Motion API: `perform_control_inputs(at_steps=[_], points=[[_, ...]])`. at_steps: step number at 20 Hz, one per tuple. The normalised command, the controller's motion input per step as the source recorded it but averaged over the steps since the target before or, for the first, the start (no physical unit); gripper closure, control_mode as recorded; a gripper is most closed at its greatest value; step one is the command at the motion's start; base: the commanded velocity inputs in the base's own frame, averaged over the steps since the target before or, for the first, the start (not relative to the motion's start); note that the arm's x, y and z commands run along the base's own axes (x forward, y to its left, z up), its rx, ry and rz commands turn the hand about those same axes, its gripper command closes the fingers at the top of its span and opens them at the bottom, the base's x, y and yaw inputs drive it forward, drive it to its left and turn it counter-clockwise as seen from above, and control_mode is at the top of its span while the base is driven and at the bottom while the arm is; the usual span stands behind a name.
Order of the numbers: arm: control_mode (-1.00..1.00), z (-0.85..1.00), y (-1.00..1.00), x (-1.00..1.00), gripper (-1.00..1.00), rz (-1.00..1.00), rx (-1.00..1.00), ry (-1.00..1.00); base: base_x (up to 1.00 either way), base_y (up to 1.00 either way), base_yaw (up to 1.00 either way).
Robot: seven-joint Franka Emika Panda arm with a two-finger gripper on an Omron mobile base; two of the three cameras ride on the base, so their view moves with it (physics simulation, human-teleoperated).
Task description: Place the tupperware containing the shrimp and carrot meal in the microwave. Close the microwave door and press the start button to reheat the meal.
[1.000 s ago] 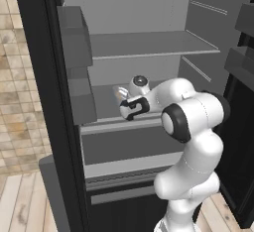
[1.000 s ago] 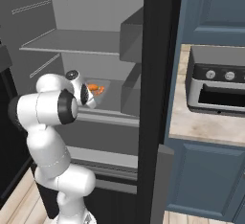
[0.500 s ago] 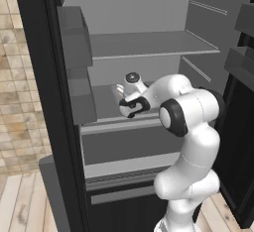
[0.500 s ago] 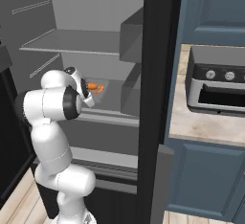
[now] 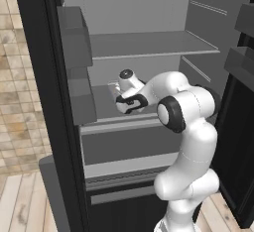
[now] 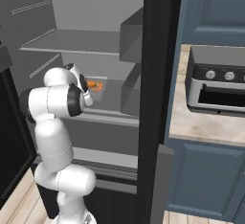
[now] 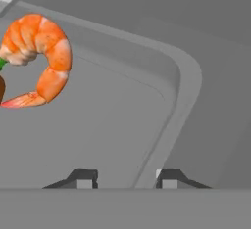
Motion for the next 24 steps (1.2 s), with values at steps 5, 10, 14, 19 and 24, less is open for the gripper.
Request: perform_control_inputs(at_steps=[5,10,14,19,24], points=[[-1.00,0.00,-0.02,-0.05,1.00,0.00,0.00,0.00,0.00,0.00,0.00],[-1.00,0.02,-0.28,-0.70,1.00,-0.08,0.00,-0.01,0.00,0.00,0.00],[-1.00,0.16,-0.51,-1.00,1.00,-0.02,0.00,0.00,0.00,0.00,0.00],[-1.00,0.40,-0.37,-1.00,1.00,0.02,0.00,0.00,0.00,0.00,0.00],[-1.00,0.42,-0.18,-1.00,1.00,0.09,-0.03,0.00,0.00,0.00,0.00]])
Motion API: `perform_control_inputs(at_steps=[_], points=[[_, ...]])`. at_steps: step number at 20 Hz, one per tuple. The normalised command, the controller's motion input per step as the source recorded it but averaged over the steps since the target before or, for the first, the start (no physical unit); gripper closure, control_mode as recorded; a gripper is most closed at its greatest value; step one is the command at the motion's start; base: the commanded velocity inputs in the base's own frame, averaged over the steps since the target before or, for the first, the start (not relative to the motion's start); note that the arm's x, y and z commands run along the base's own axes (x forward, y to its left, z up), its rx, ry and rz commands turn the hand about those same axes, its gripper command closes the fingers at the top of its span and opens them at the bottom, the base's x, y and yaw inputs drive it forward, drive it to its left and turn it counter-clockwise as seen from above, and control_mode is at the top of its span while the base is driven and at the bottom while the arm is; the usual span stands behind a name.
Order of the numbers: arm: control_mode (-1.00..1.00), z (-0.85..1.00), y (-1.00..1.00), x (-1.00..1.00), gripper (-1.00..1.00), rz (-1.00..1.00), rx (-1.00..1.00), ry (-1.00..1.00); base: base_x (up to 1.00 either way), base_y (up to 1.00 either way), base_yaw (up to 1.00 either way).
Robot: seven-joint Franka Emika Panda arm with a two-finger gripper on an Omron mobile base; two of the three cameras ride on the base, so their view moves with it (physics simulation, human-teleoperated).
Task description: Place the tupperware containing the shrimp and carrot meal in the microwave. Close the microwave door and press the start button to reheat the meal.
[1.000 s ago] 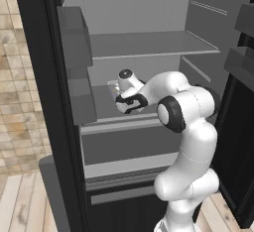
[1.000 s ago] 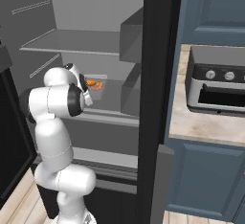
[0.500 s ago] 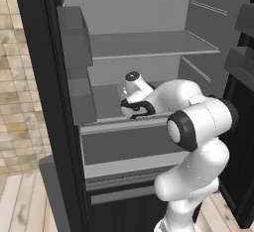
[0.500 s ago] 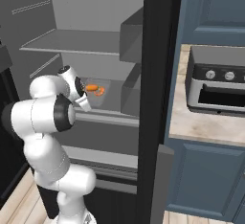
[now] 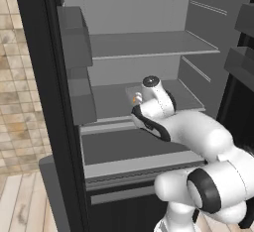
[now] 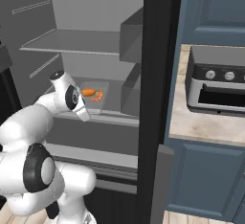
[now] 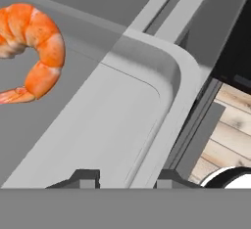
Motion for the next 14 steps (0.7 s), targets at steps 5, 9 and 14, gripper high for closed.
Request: perform_control_inputs(at_steps=[5,9,14], points=[[-1.00,0.72,-0.06,-1.00,1.00,0.04,-0.05,0.00,0.00,0.00,0.00],[-1.00,0.96,-0.23,-1.00,1.00,0.03,0.00,0.00,0.00,0.00,0.00],[-1.00,0.91,-0.26,-0.99,1.00,0.05,0.00,-0.01,0.00,0.00,0.00]])
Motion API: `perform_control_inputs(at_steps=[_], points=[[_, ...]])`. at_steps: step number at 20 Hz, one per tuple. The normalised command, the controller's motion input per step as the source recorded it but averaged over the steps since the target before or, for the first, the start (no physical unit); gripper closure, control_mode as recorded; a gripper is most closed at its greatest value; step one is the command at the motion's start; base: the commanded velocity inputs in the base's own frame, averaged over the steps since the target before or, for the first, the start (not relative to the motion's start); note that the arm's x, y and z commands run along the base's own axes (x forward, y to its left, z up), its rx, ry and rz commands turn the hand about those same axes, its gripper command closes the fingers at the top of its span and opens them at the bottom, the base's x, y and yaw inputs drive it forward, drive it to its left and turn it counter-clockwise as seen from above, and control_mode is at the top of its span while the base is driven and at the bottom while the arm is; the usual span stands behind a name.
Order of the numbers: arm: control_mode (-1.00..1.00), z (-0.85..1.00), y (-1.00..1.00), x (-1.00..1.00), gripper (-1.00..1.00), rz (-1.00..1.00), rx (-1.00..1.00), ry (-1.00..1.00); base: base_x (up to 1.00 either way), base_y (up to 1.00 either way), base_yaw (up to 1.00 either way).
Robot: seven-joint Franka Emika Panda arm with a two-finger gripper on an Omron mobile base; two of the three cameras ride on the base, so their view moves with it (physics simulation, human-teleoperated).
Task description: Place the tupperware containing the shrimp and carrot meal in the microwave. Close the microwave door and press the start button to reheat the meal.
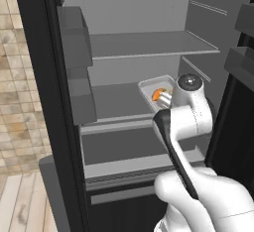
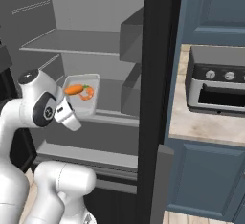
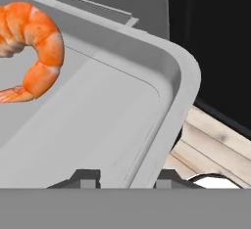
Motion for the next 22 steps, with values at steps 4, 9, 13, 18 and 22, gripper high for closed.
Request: perform_control_inputs(at_steps=[4,9,13,18,22], points=[[-1.00,0.45,-0.14,-0.91,1.00,0.11,0.00,0.09,0.00,0.00,0.00],[-1.00,0.07,-0.13,-0.57,1.00,0.09,-0.01,0.17,0.00,0.00,0.00],[-1.00,0.06,-0.05,-0.16,1.00,0.02,0.00,0.04,0.00,0.00,0.00],[-1.00,0.02,0.00,0.01,1.00,0.00,0.00,0.01,0.00,0.00,0.00],[1.00,0.00,0.00,0.01,1.00,0.00,0.00,0.00,0.00,0.00,-0.01]])
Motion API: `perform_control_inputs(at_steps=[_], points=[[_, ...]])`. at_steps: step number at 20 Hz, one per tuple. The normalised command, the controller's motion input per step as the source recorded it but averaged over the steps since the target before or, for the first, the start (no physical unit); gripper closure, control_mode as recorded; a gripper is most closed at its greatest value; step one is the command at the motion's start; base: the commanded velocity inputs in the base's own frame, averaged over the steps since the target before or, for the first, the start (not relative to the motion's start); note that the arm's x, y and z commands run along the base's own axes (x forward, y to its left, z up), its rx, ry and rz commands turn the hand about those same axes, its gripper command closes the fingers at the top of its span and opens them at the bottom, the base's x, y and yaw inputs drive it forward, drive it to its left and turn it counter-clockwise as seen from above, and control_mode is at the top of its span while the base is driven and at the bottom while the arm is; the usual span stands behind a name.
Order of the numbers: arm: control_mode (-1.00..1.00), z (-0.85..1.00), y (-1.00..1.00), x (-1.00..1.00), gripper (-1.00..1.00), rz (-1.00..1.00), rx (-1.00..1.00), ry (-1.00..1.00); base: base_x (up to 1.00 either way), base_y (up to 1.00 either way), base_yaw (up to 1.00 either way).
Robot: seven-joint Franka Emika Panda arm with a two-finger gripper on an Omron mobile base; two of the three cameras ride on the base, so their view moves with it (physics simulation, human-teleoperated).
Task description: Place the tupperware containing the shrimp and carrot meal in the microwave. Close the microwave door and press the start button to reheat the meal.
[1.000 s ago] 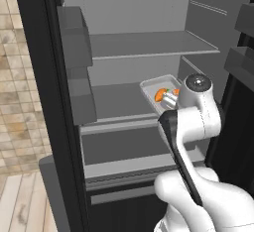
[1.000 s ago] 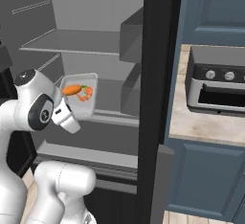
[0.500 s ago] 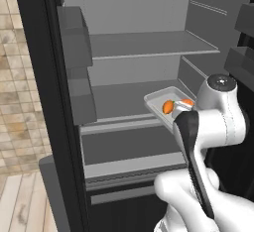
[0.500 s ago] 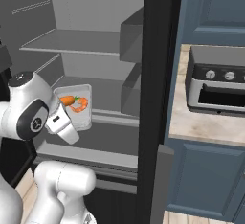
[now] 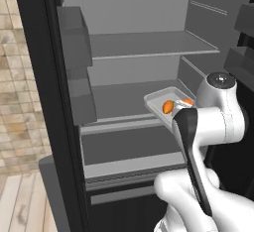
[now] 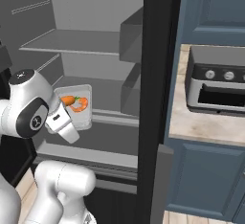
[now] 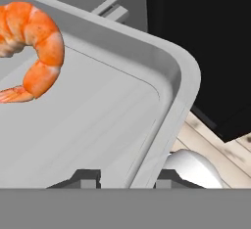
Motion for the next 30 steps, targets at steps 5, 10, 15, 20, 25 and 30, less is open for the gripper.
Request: perform_control_inputs(at_steps=[5,10,15,20,25,30], points=[[1.00,0.00,0.00,0.00,1.00,0.00,0.00,0.00,-0.23,0.00,-0.01],[1.00,0.00,0.00,0.00,1.00,0.00,0.00,0.00,-0.34,0.22,0.00],[1.00,0.00,0.00,0.00,1.00,0.00,0.00,0.00,-0.25,0.52,0.00],[1.00,0.00,0.00,0.00,1.00,0.00,0.00,0.00,0.00,0.54,-0.07],[1.00,0.00,0.00,0.00,1.00,0.00,0.00,0.00,-0.03,0.01,-0.31],[1.00,0.00,0.00,0.00,1.00,0.00,0.00,0.00,-0.43,-0.05,-0.56]])
